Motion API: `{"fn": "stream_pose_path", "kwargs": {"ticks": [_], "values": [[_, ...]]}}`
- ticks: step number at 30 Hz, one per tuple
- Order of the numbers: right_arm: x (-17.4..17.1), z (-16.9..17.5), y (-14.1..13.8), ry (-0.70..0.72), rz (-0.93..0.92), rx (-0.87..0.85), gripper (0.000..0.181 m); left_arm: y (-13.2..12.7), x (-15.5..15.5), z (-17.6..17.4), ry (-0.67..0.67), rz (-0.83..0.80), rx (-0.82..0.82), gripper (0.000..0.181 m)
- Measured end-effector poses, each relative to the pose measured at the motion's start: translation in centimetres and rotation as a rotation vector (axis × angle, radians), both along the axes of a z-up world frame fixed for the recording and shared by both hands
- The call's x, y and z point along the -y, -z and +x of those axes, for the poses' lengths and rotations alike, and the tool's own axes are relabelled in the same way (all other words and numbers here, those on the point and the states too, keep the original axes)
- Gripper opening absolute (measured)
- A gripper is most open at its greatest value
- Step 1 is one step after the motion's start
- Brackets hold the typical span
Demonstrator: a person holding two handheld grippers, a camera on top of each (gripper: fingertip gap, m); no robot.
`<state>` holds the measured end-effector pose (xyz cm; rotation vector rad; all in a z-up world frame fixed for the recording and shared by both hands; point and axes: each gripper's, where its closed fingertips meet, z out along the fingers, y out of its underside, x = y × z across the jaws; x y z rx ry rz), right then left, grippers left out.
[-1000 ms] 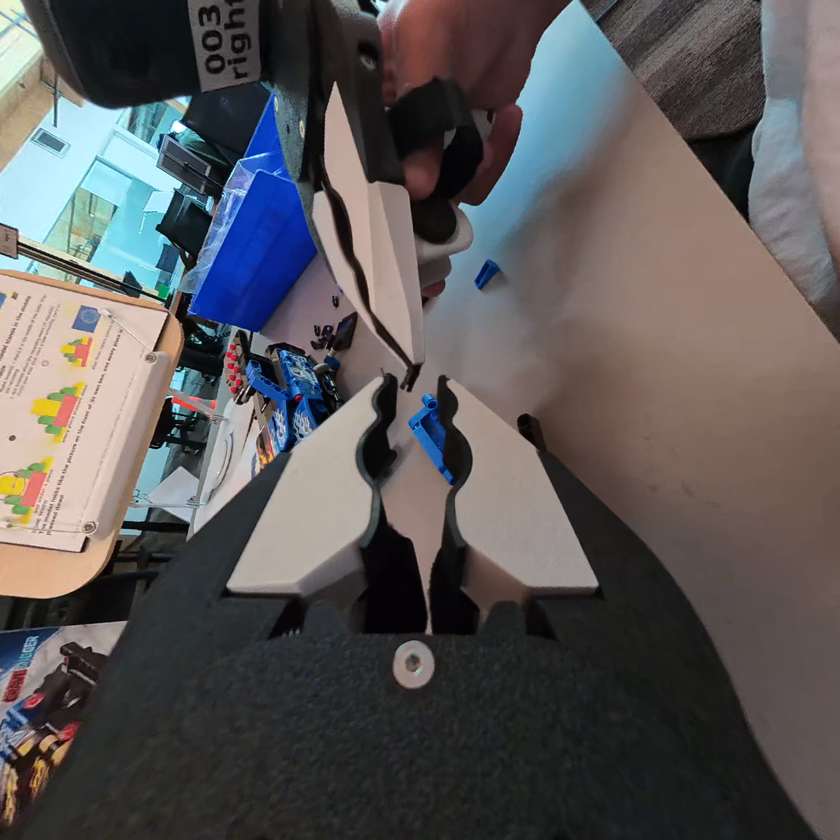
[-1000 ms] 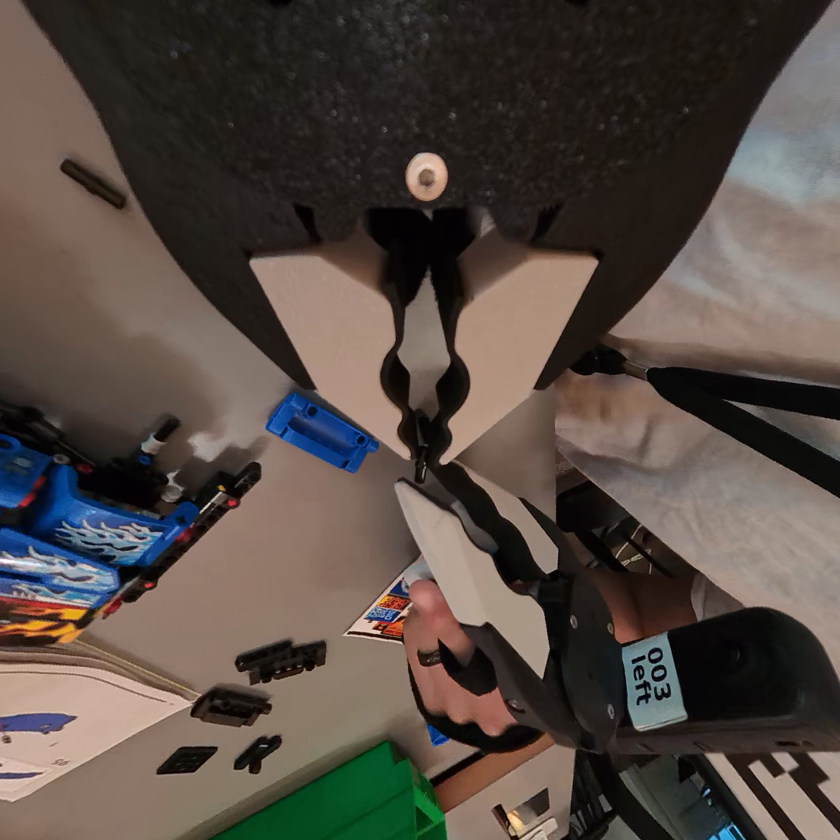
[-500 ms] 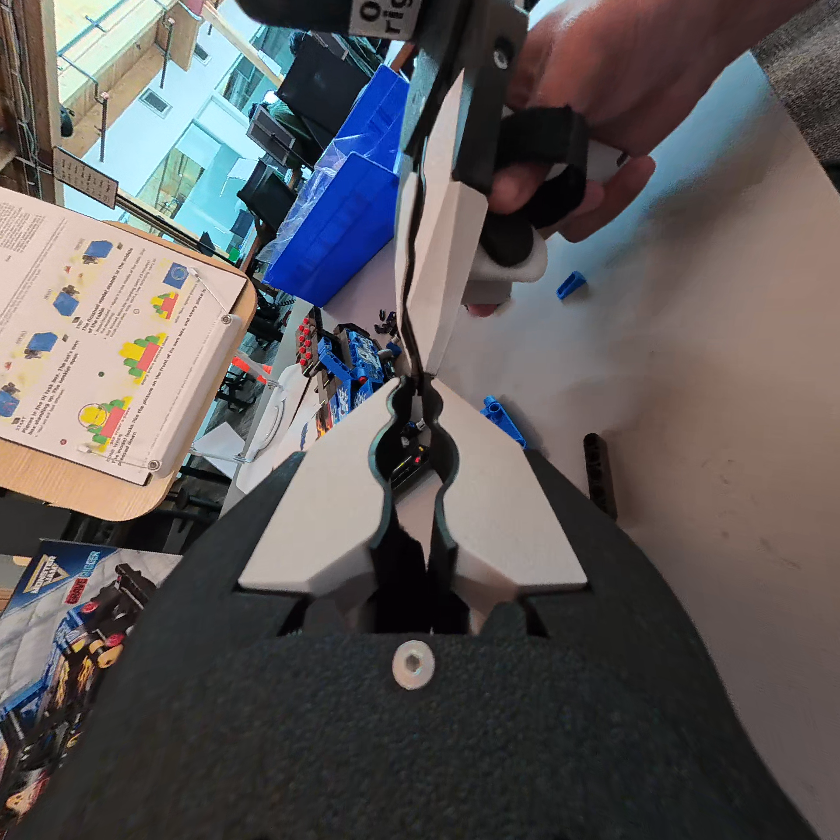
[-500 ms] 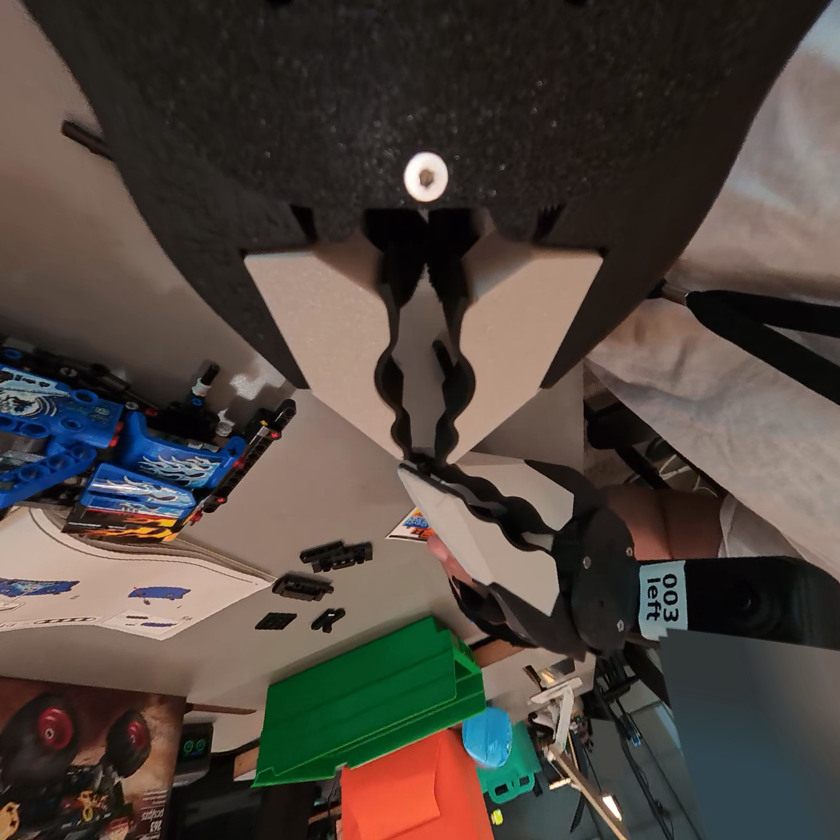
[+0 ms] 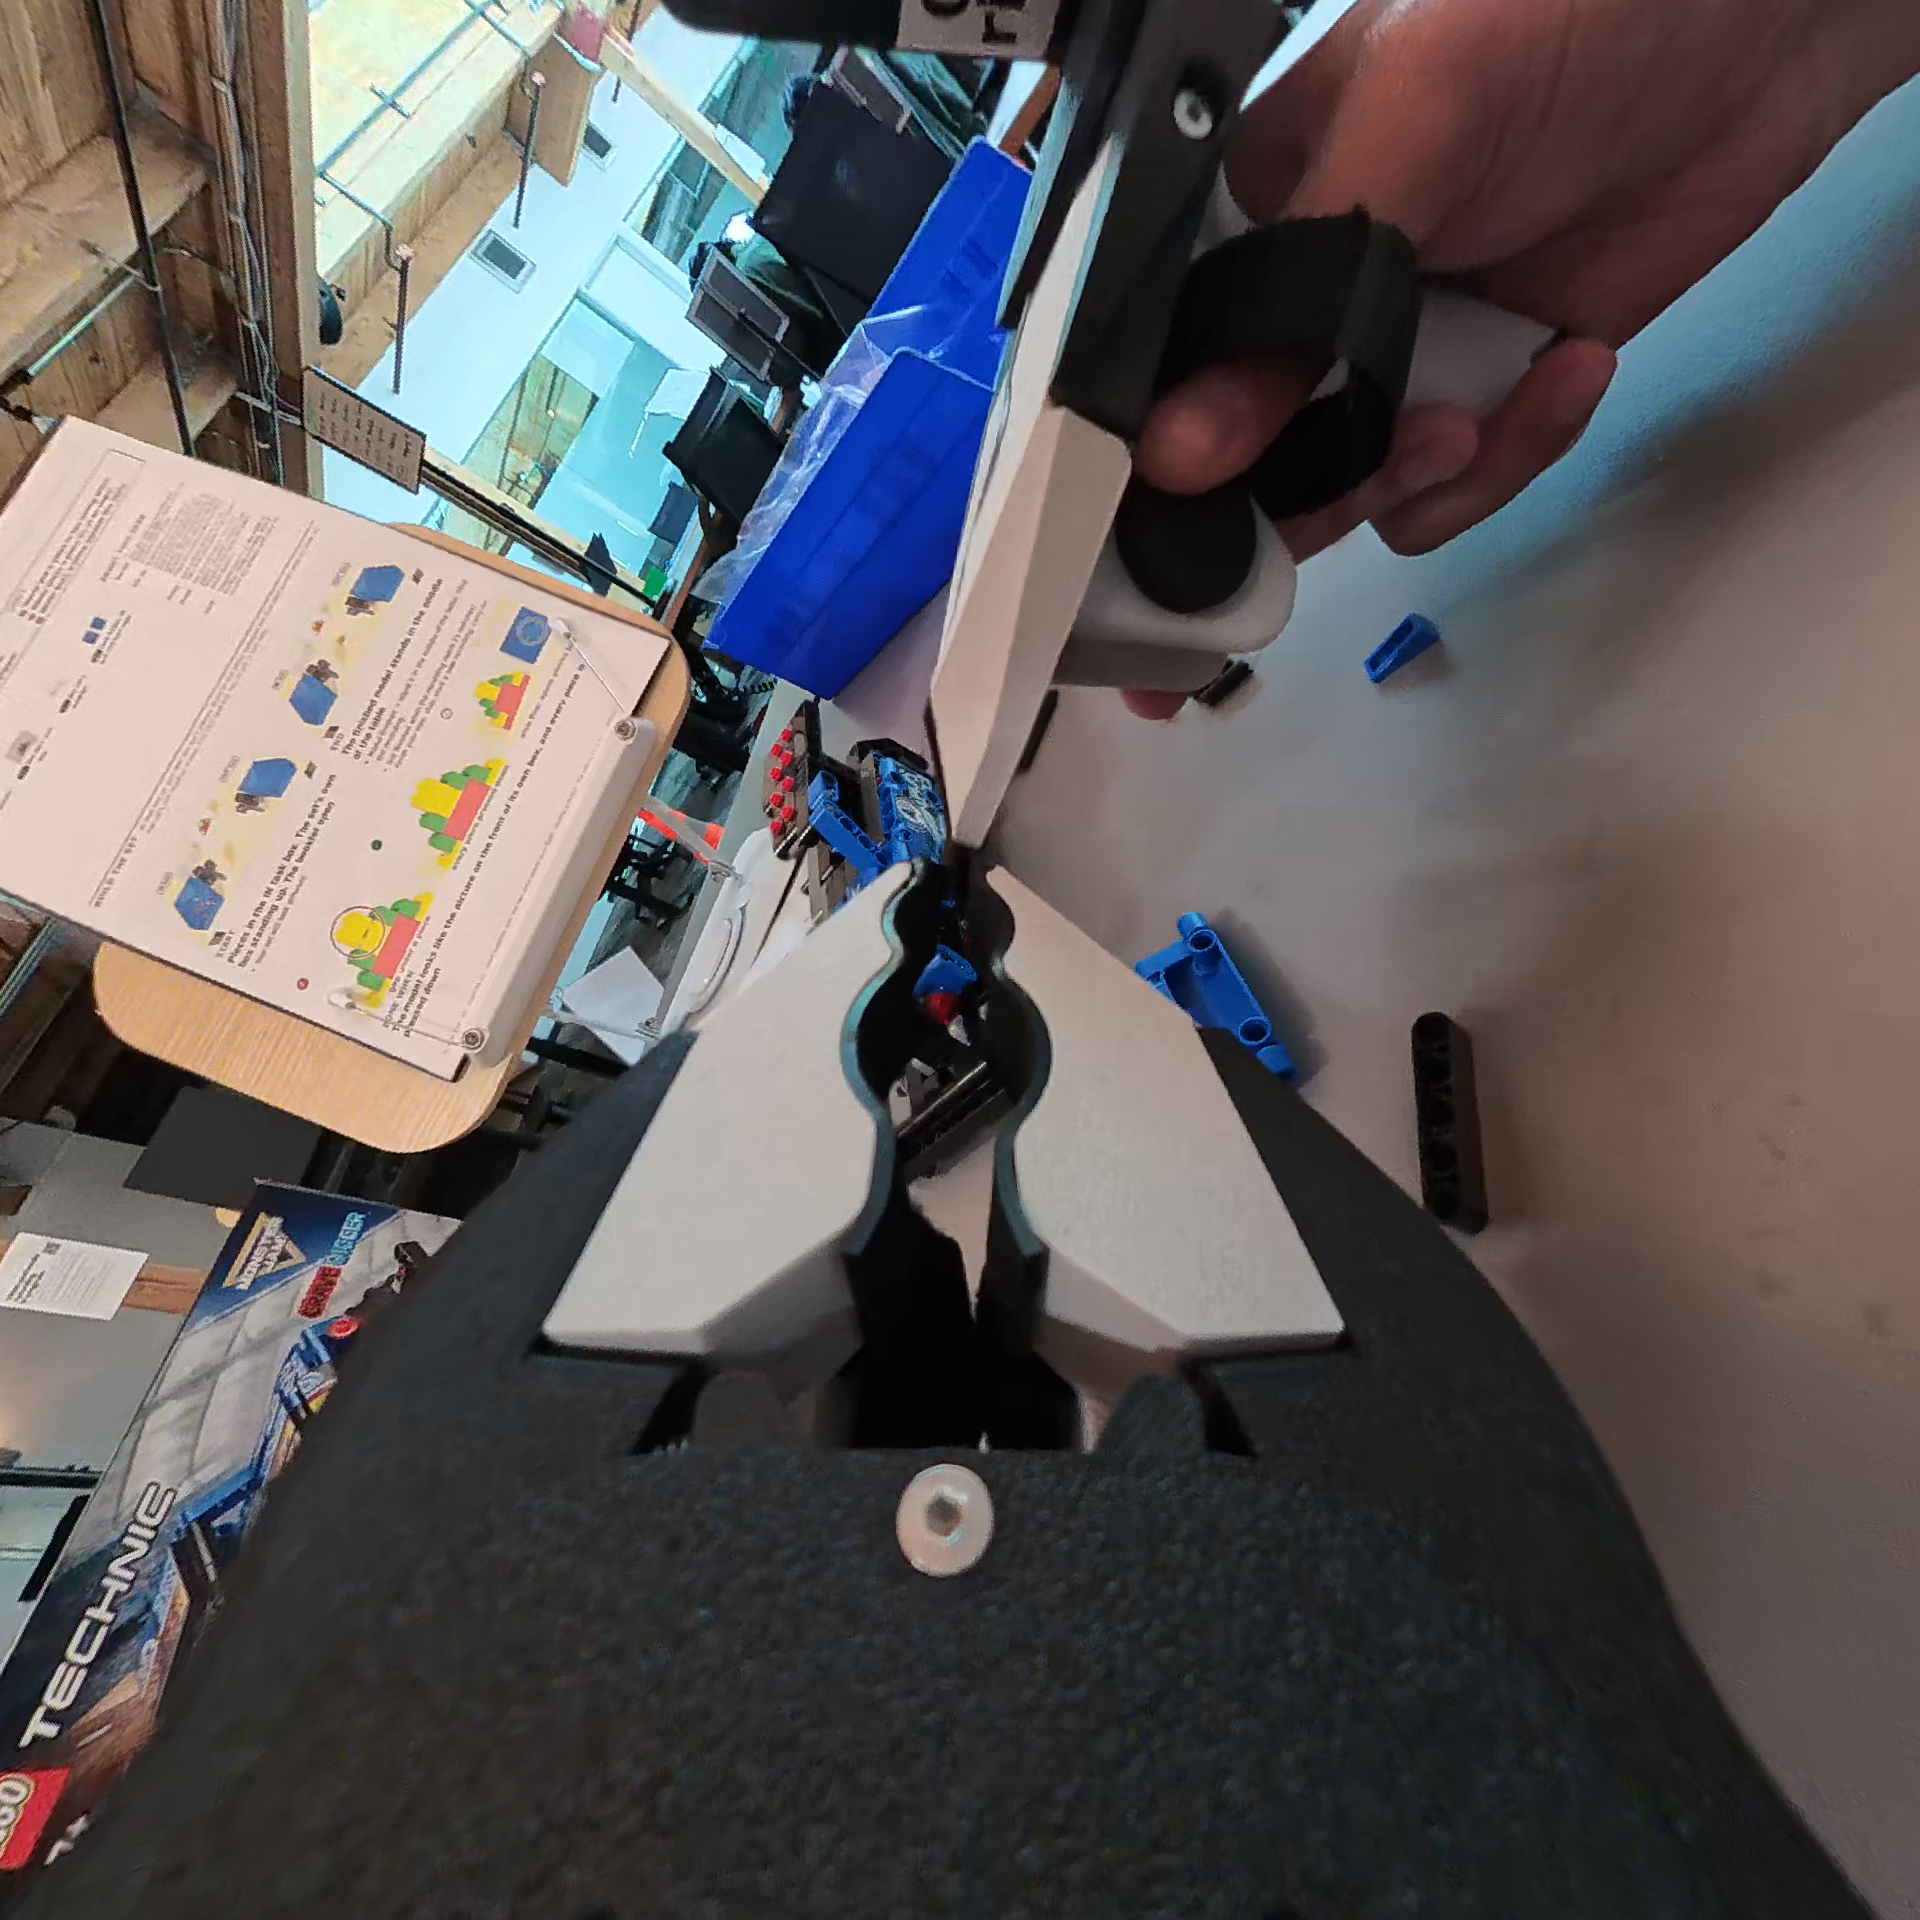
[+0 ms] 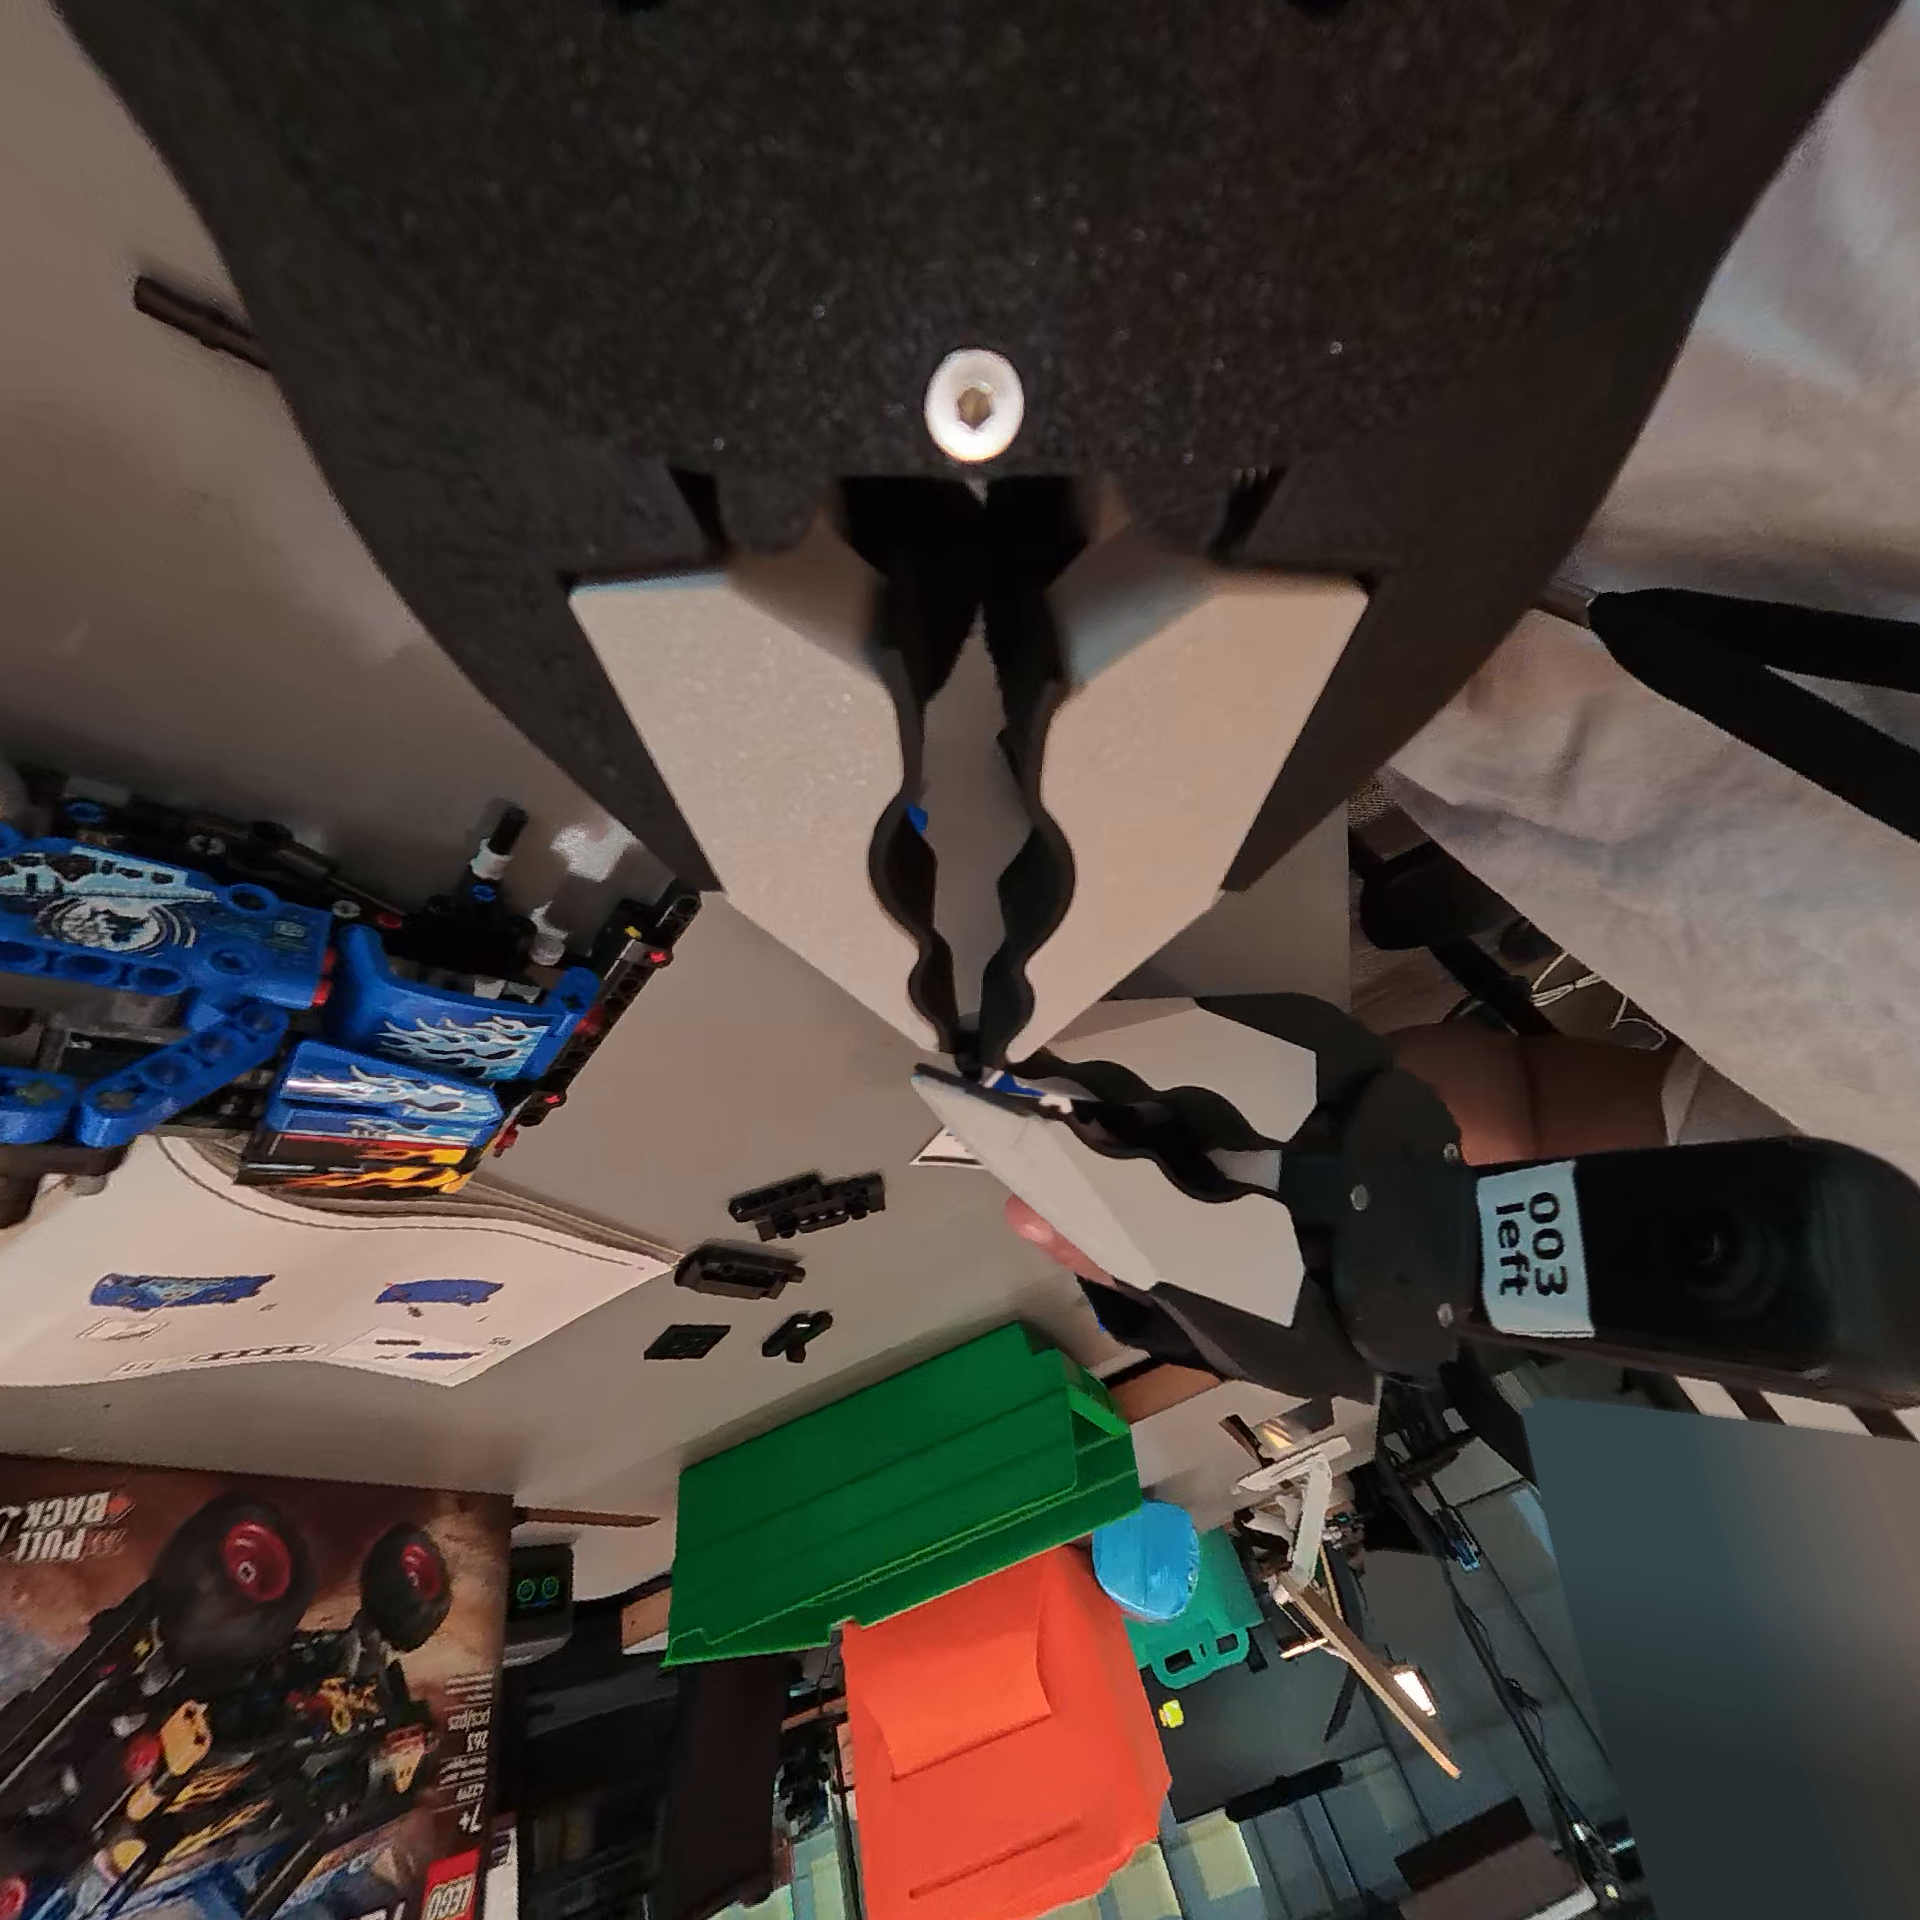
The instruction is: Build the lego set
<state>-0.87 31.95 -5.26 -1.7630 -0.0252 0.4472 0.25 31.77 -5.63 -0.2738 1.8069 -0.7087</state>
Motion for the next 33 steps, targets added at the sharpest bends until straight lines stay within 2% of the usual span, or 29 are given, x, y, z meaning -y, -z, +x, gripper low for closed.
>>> {"fn": "stream_pose_path", "kwargs": {"ticks": [7,14,33], "values": [[0.2,0.0,-0.2,-0.021,0.009,-0.042,0.003,-0.2,0.1,-0.4,0.023,0.028,0.045,0.003],[0.1,0.2,0.0,-0.02,-0.011,-0.066,0.004,0.1,0.0,-0.2,0.013,0.048,0.024,0.003],[-0.4,0.0,0.6,-0.018,-0.029,-0.026,0.006,0.7,0.0,-0.1,0.01,0.072,0.002,0.002]]}}
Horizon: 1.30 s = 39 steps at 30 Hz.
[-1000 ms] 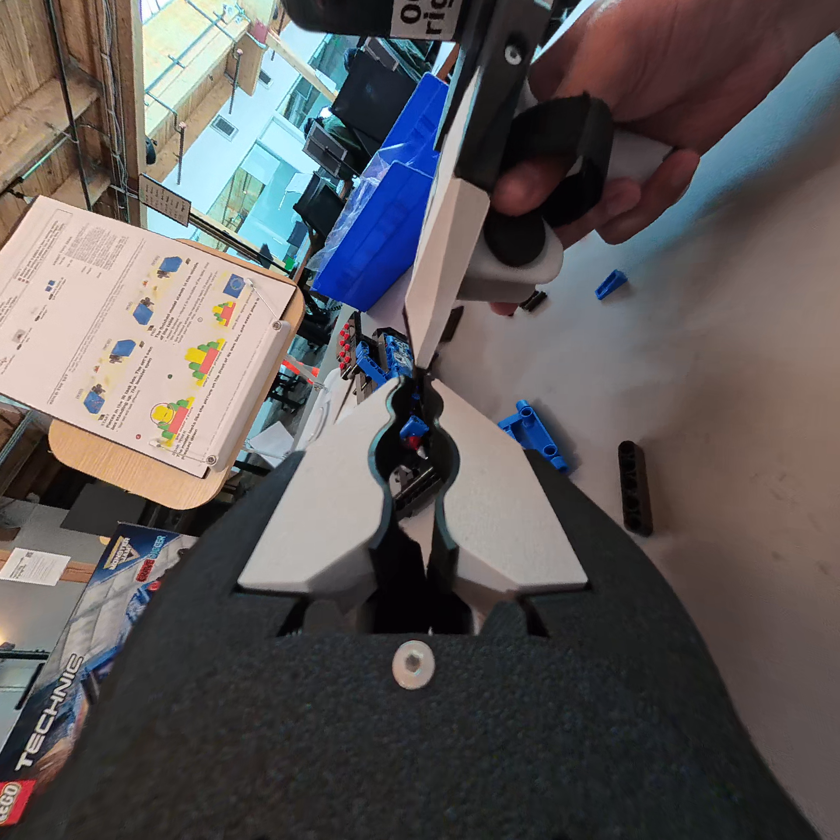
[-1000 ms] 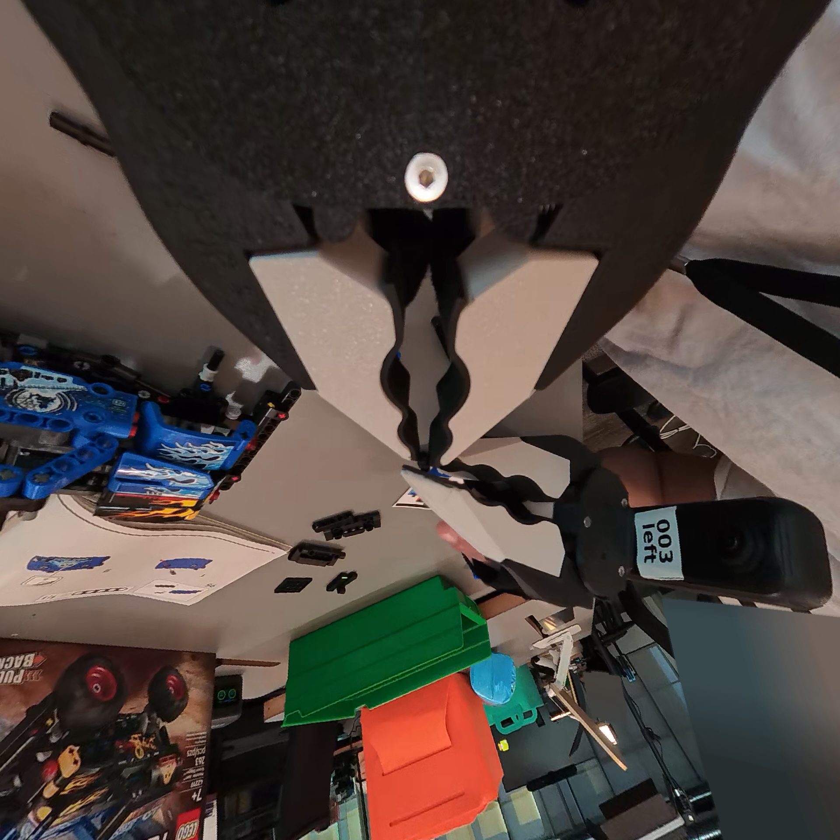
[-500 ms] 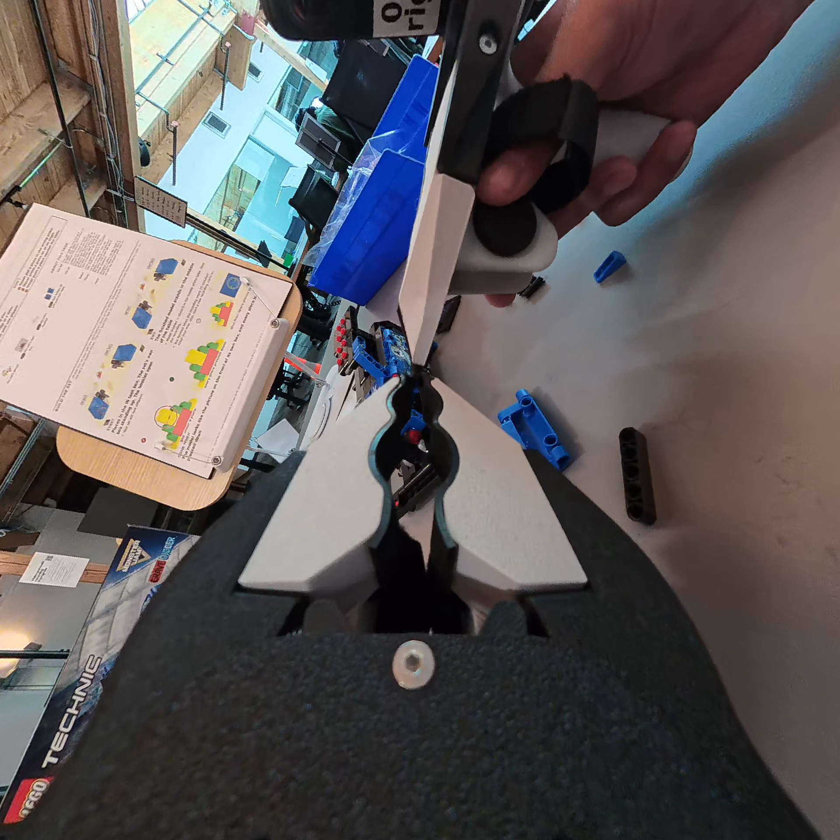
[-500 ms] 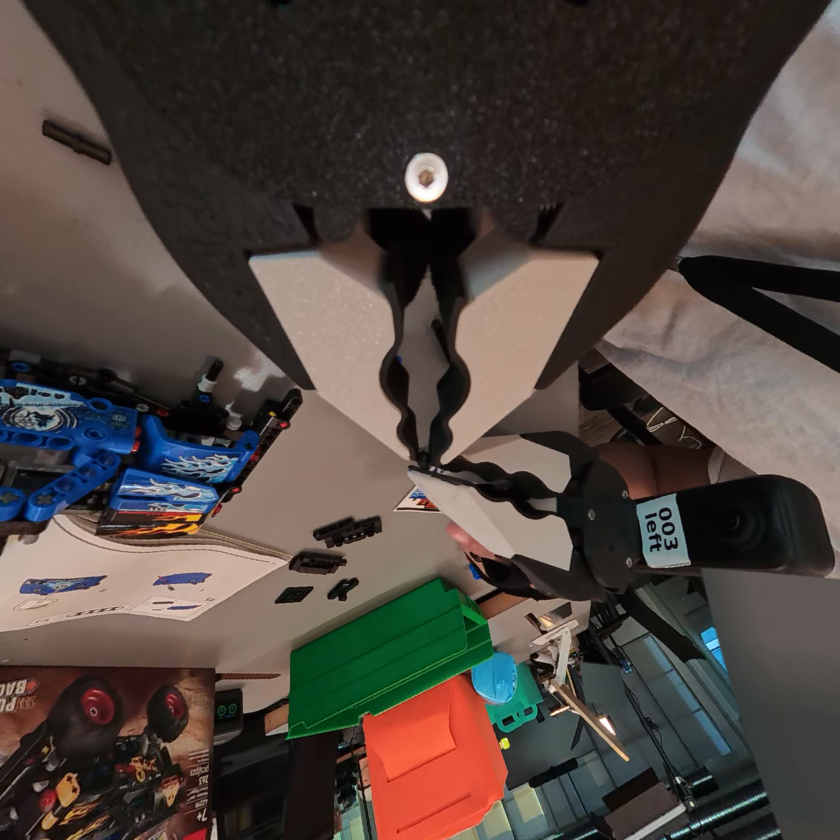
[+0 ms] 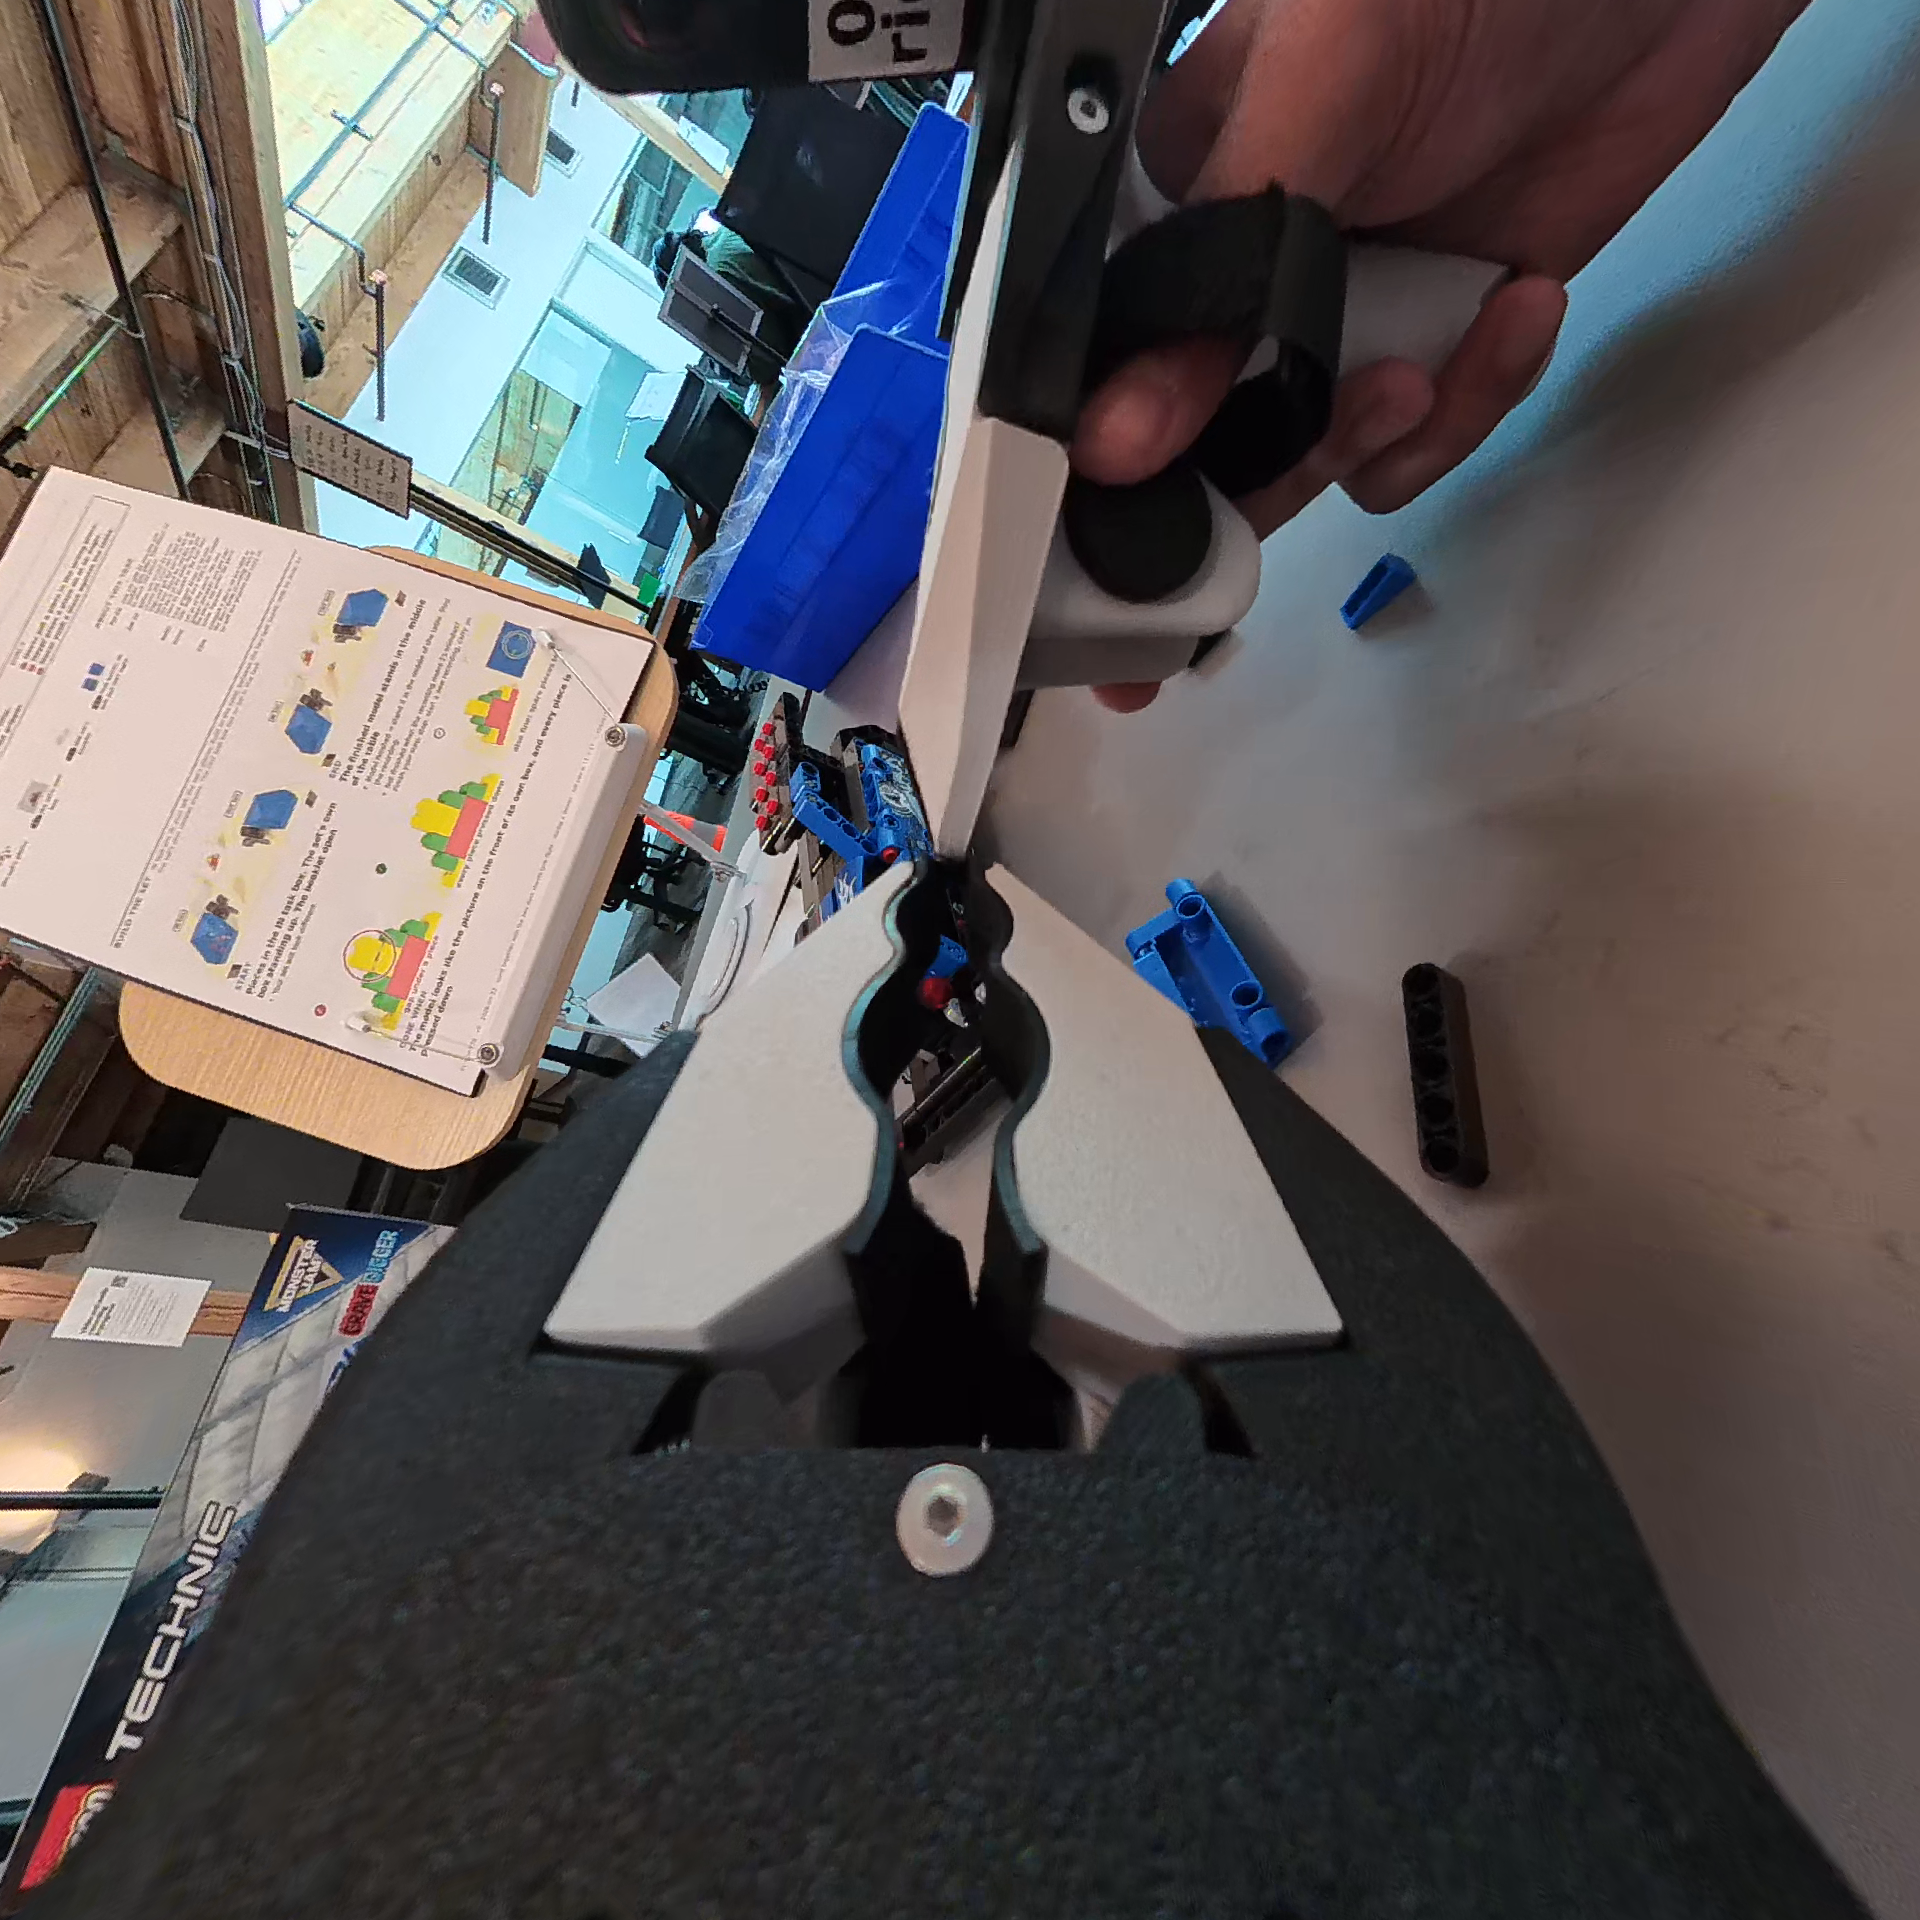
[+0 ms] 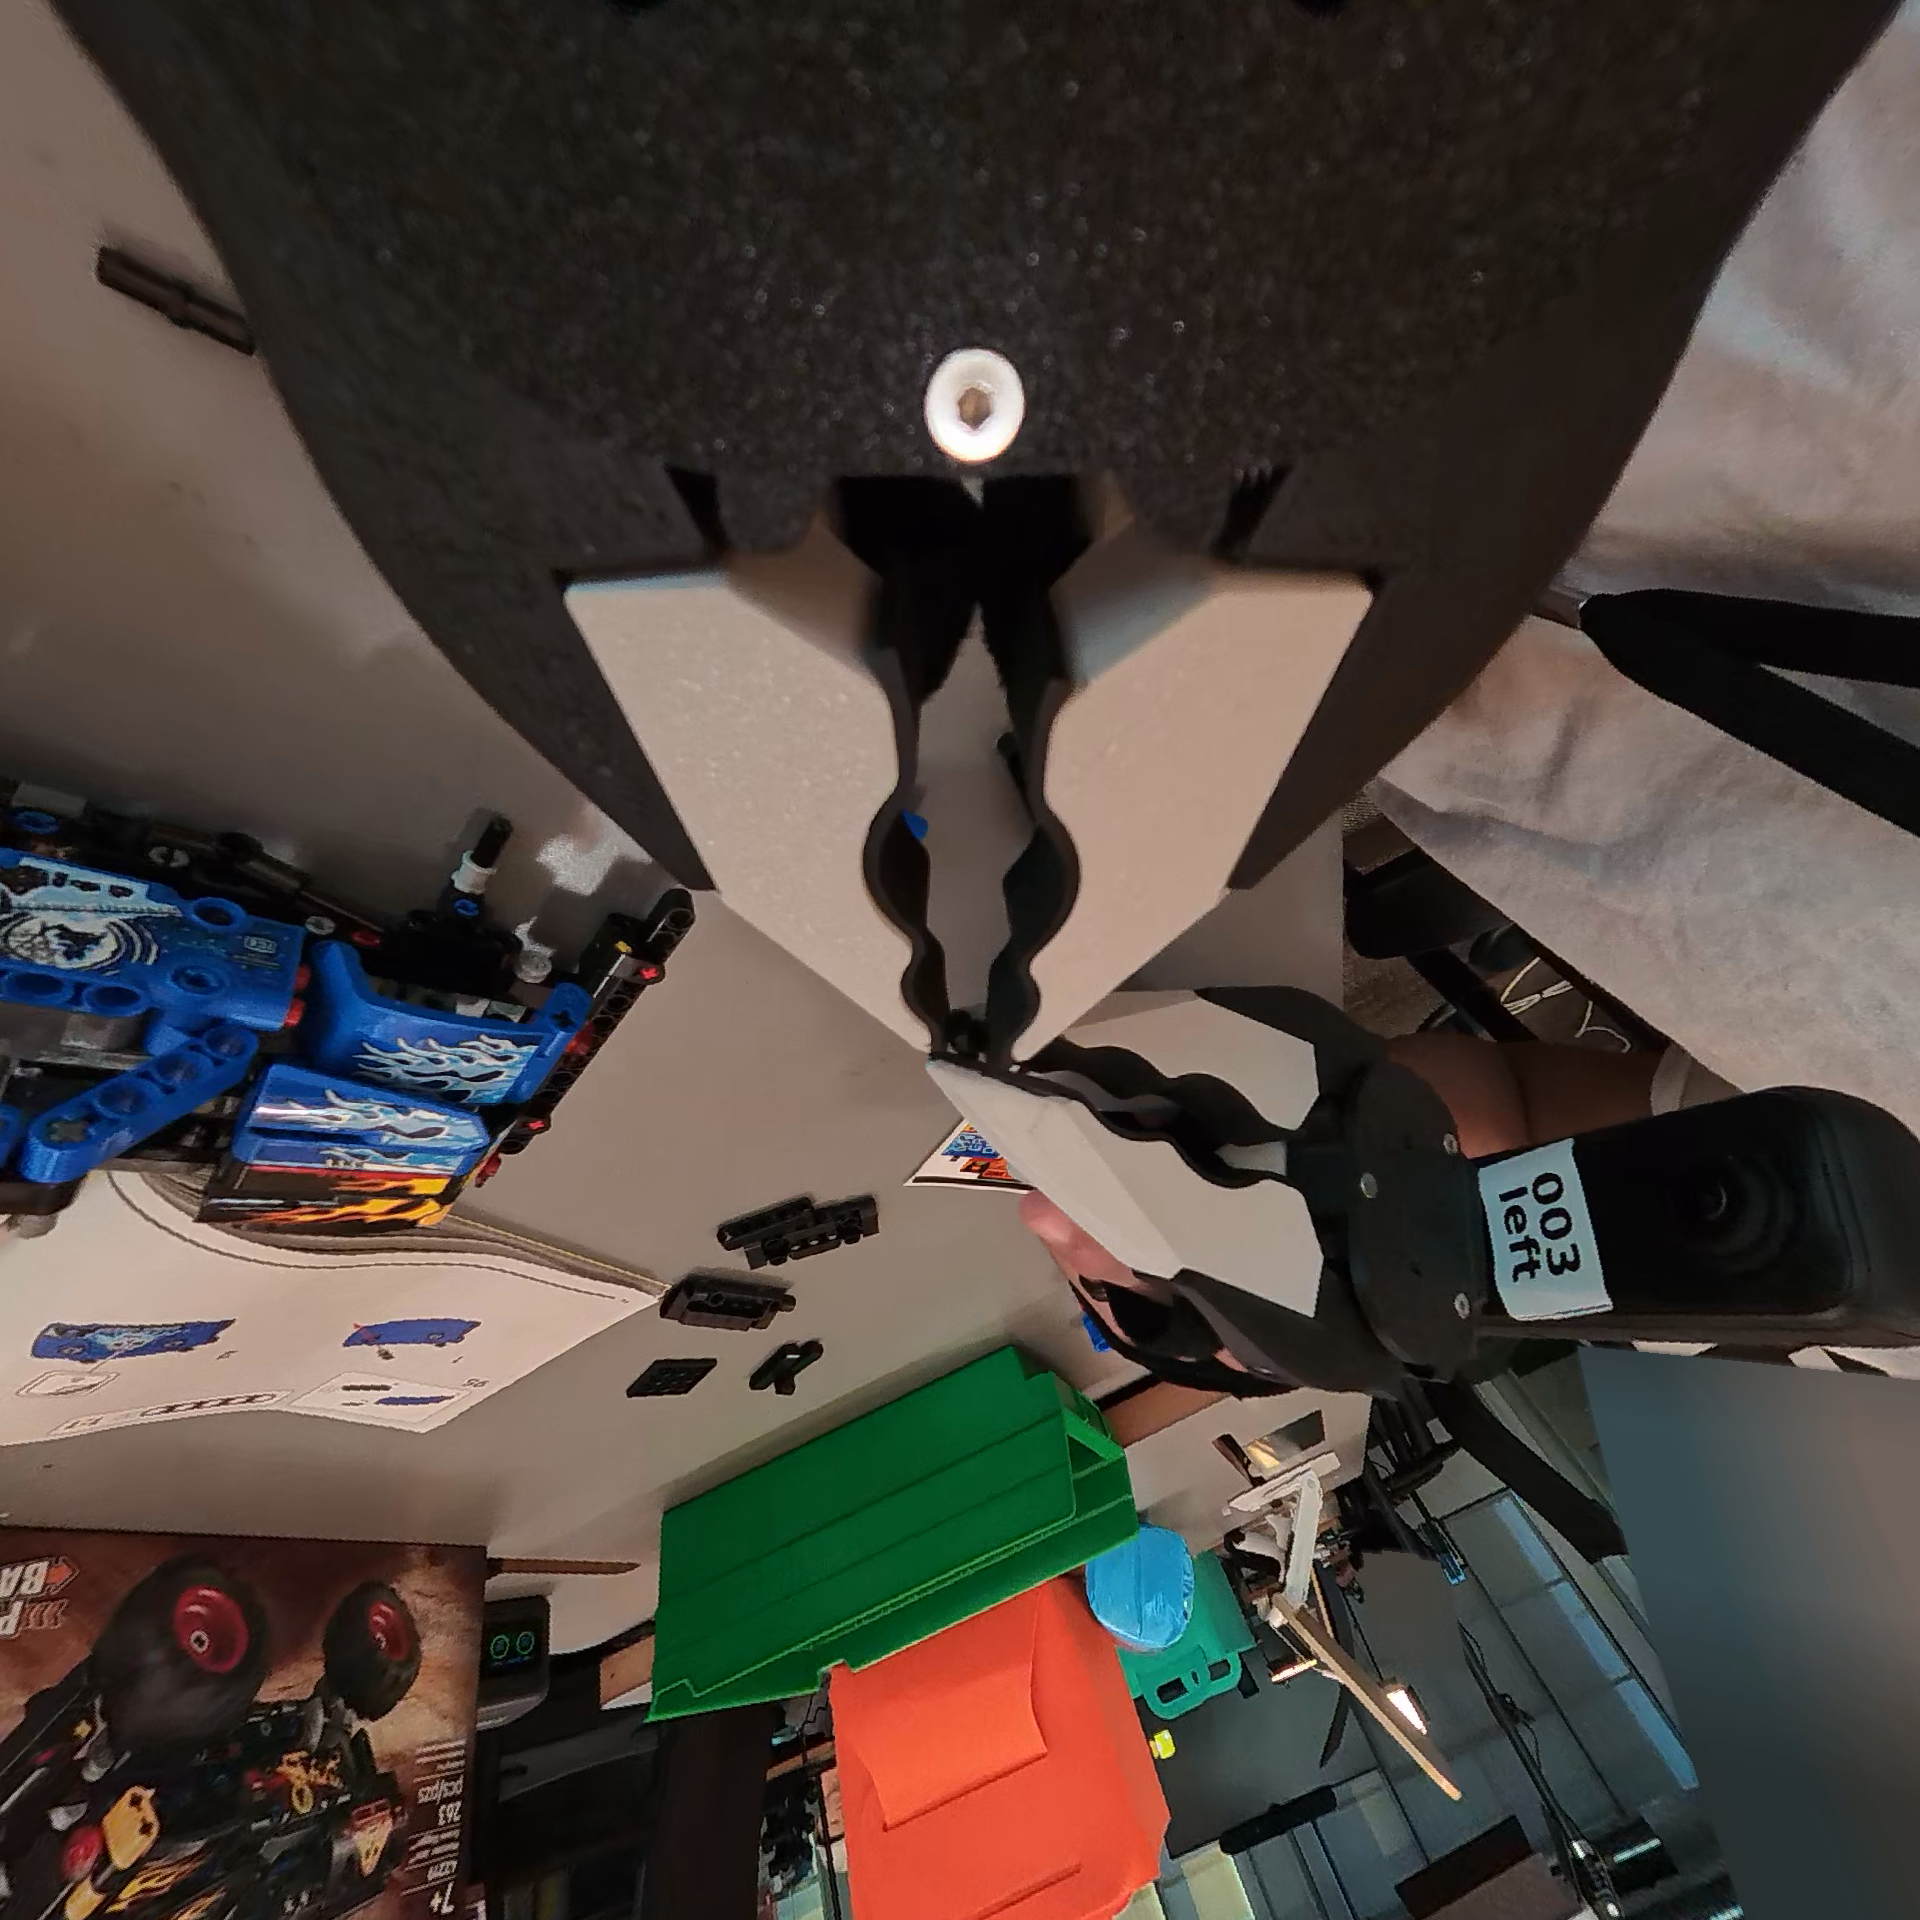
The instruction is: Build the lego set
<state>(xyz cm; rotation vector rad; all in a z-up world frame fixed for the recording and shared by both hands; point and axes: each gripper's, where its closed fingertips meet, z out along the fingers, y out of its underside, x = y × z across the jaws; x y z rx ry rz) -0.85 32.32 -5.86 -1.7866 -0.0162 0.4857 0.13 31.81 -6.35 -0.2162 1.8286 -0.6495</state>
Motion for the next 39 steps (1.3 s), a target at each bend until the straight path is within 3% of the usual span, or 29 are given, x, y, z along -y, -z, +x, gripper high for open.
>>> {"fn": "stream_pose_path", "kwargs": {"ticks": [29,32,36,39], "values": [[0.4,-0.1,0.0,-0.017,0.012,-0.016,0.004,-0.1,0.2,-0.1,0.013,-0.006,0.008,0.002],[0.5,0.2,0.1,-0.008,0.003,-0.004,0.004,0.6,-0.3,-0.3,0.031,-0.093,-0.1,0.009],[1.9,1.7,0.4,0.036,-0.036,0.082,0.004,4.1,-0.7,-1.7,0.107,-0.264,-0.488,0.026],[2.9,2.5,1.2,0.061,-0.095,0.162,0.004,5.7,-1.4,-1.8,0.113,-0.226,-0.569,0.025]]}}
